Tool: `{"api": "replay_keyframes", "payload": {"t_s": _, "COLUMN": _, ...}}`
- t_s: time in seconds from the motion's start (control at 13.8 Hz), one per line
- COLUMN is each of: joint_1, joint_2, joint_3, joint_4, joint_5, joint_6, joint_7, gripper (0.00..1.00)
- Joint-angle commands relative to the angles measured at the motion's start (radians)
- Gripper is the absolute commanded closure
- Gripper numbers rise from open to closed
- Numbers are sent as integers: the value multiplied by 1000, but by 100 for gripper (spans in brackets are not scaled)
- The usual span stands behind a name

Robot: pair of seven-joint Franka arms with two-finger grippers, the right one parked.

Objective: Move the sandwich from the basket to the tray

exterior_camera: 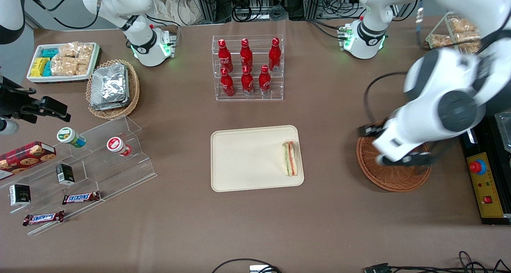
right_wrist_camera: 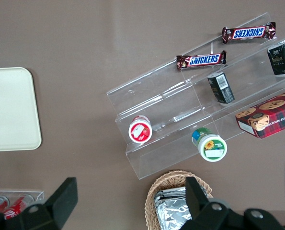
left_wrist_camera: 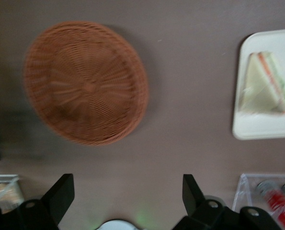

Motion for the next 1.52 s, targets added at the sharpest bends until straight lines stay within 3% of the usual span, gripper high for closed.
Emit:
{"api": "replay_keyframes", "payload": {"t_s": 0.0, "joint_1": 125, "joint_2": -118, "joint_3": -7, "joint_4": -37, "joint_5": -11, "joint_6": -53, "joint_7": 154, "gripper": 0}}
{"api": "replay_keyframes", "payload": {"t_s": 0.36, "joint_1": 199, "joint_2": -158, "joint_3": -5, "joint_4": -60, "joint_5": -11, "joint_6": -93, "joint_7": 222, "gripper": 0}}
{"api": "replay_keyframes", "payload": {"t_s": 1.01, "joint_1": 158, "joint_2": -312, "joint_3": -4, "joint_4": -293, "joint_5": -12, "joint_6": 30, "joint_7": 221, "gripper": 0}}
{"api": "replay_keyframes", "payload": {"t_s": 1.16, "joint_1": 74, "joint_2": -325, "joint_3": 65, "joint_4": -299, "joint_5": -17, "joint_6": 51, "joint_7": 221, "gripper": 0}}
{"api": "replay_keyframes", "payload": {"t_s": 1.3, "joint_1": -66, "joint_2": -325, "joint_3": 218, "joint_4": -293, "joint_5": -18, "joint_6": 74, "joint_7": 219, "gripper": 0}}
{"api": "replay_keyframes", "payload": {"t_s": 1.45, "joint_1": -91, "joint_2": -325, "joint_3": 251, "joint_4": -290, "joint_5": -20, "joint_6": 83, "joint_7": 219, "gripper": 0}}
